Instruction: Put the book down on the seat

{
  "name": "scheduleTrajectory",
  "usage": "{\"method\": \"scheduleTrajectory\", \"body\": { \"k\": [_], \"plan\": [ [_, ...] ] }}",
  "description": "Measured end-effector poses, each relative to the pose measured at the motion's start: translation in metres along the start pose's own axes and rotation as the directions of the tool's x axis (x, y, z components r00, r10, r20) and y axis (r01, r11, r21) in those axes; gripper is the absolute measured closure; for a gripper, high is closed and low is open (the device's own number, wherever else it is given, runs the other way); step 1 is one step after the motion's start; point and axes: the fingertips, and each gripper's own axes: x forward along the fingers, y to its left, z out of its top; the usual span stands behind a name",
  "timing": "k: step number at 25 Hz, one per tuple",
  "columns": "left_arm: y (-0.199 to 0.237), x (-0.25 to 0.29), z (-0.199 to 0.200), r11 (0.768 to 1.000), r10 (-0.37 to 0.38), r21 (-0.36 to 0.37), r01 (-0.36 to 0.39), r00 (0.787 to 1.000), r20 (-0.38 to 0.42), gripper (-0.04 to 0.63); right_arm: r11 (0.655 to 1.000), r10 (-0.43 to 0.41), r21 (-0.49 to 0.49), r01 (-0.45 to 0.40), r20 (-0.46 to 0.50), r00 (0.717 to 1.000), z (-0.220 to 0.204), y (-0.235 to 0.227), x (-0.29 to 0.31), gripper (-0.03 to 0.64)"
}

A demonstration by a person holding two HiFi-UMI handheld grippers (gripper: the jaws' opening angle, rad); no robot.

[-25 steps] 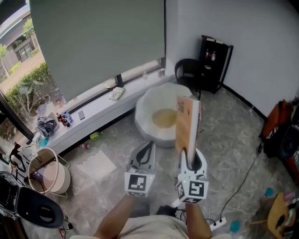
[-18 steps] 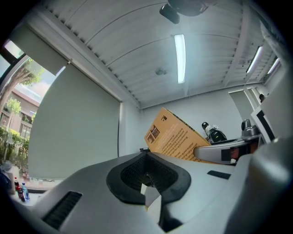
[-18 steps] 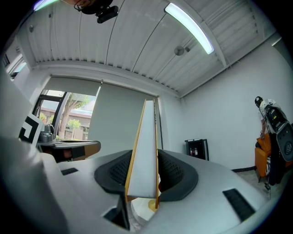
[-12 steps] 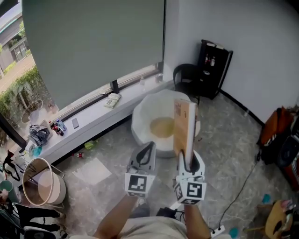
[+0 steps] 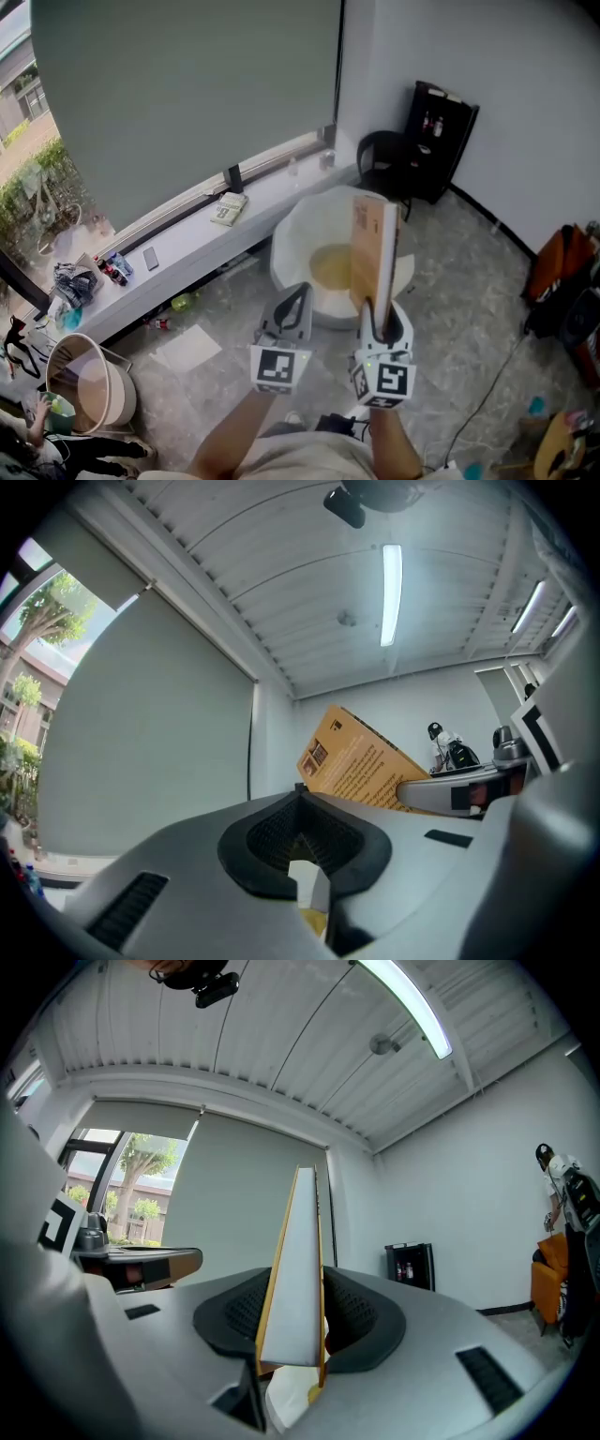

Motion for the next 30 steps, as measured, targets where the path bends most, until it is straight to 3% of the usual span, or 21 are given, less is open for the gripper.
{"method": "scheduleTrajectory", "body": {
  "k": [15,22,30],
  "plan": [
    [0.048,0.072,-0.027,1.000,-0.006,-0.005,0.006,1.000,-0.012,0.589,1.000,-0.024,0.014,0.024,-0.030,0.999,-0.027,-0.007,0.084,0.466],
    [0.056,0.145,-0.040,1.000,0.001,0.008,0.000,1.000,-0.025,0.589,1.000,-0.014,0.020,0.015,-0.038,0.999,-0.037,-0.043,0.148,0.466],
    [0.040,0.242,-0.046,1.000,0.008,0.015,-0.007,1.000,-0.030,0.589,0.999,-0.013,0.040,0.015,-0.048,0.999,-0.041,-0.116,0.217,0.466]
  ]
}}
